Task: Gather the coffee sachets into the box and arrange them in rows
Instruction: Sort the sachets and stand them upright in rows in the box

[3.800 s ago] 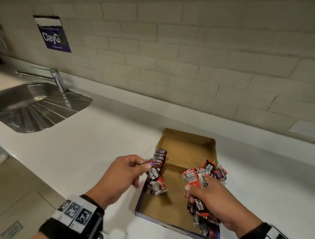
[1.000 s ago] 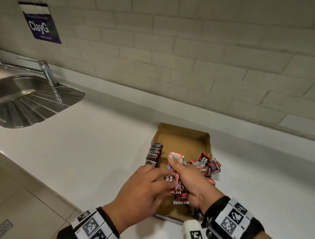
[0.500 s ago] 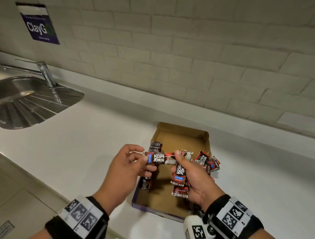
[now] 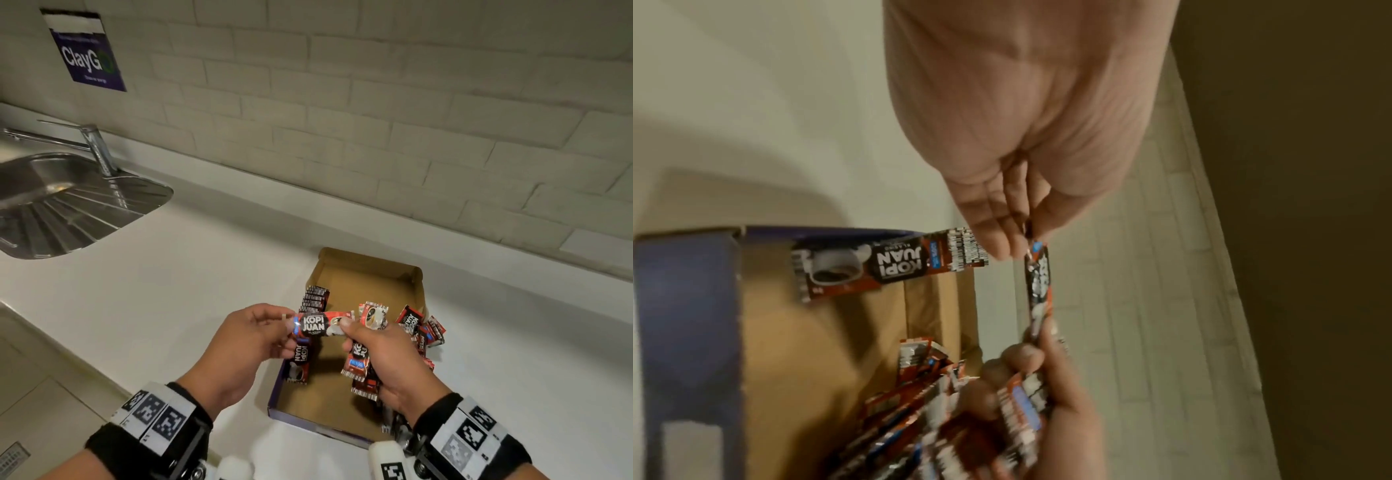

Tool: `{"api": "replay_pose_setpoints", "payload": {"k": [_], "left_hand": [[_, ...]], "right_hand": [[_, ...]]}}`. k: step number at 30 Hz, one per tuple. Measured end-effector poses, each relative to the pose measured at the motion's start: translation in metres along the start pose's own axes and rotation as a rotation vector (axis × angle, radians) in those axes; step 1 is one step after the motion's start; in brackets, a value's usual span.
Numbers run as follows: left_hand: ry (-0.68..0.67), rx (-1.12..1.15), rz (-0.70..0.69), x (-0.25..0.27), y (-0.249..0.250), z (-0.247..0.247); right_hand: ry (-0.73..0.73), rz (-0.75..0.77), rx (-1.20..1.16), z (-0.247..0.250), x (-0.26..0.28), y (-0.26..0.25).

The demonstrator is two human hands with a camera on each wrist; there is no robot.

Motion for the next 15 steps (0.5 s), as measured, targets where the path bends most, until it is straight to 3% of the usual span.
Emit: {"api": "replay_pose_setpoints", "payload": {"k": [4, 9, 11, 13, 15], "left_hand": [[0.044, 0.222, 0.008, -0.004, 0.007, 0.003], [0.069, 0.101, -0.094, -0.003, 0.021, 0.010], [0.074, -0.101, -0.179, -0.006, 0.028, 0.016], [0.071, -0.548, -0.253, -0.007, 0.027, 0.020], [0.050, -0.832, -0.230, -0.009, 0.020, 0.019]], "right_hand": [[-0.103, 0.039, 0.202, -0.005, 0.008, 0.008], [-0.140, 0.014, 0.289, -0.006, -0.001, 0.017], [-0.145, -0.019, 0.287, -0.002, -0.006, 0.021], [-0.135, -0.052, 0.322, 0.003, -0.010, 0.025], [-0.121, -0.087, 0.359, 0.006, -0.014, 0.029]]}}
Point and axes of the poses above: each hand's wrist, its own x-axis away from the middle knuckle, its own z-axis out of the back of the hand, y = z × x, the point moved 1 cm from there along -x, towards the middle knuckle, and after that the axes turned 3 degrees about z, right-handed, at the moved point
